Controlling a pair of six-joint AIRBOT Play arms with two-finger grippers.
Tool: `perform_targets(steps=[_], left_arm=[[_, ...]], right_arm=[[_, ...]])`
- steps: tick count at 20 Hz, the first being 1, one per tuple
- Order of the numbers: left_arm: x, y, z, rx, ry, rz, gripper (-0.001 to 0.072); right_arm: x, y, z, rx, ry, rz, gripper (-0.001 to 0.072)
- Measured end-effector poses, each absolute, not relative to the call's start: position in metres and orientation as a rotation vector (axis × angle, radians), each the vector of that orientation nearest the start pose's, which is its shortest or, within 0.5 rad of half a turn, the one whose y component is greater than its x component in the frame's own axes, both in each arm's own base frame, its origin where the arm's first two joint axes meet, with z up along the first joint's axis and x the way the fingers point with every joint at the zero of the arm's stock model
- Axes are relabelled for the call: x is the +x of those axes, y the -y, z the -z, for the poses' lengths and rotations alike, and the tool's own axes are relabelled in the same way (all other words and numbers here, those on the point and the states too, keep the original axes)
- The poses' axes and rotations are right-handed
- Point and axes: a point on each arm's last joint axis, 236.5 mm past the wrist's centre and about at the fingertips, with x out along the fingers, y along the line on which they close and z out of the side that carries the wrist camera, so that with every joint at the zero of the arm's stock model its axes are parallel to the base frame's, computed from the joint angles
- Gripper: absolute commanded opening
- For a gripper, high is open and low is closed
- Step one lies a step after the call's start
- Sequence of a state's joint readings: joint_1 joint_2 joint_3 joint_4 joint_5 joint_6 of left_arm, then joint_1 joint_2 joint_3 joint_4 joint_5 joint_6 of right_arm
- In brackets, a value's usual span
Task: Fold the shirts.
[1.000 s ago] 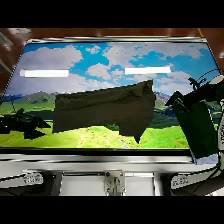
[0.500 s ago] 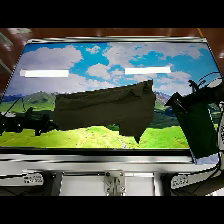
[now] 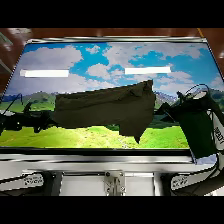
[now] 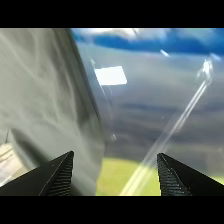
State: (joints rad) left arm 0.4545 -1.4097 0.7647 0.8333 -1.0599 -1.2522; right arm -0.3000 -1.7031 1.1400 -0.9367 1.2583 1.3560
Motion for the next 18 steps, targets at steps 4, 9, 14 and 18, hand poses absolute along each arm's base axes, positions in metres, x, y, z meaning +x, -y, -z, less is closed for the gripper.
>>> perform_targets(steps=[4,9,14,18], left_arm=[[0.330,-0.006,0.088,-0.864,-1.318,0.083,0.0034],[0.365,-0.022,0.026,-0.713,-1.150,0.138,0.0032],[0.413,-0.044,-0.198,-0.353,-0.637,0.189,0.0034],[0.349,-0.017,-0.444,-0.061,-0.105,0.169,0.0033]], right_arm=[[0.374,-0.059,0.129,0.736,-1.583,-0.241,0.0074],[0.405,-0.062,0.105,0.587,-1.439,-0.297,0.0061],[0.467,-0.056,-0.111,0.322,-0.912,-0.429,0.0061],[0.423,-0.035,-0.383,0.031,-0.278,-0.311,0.0061]])
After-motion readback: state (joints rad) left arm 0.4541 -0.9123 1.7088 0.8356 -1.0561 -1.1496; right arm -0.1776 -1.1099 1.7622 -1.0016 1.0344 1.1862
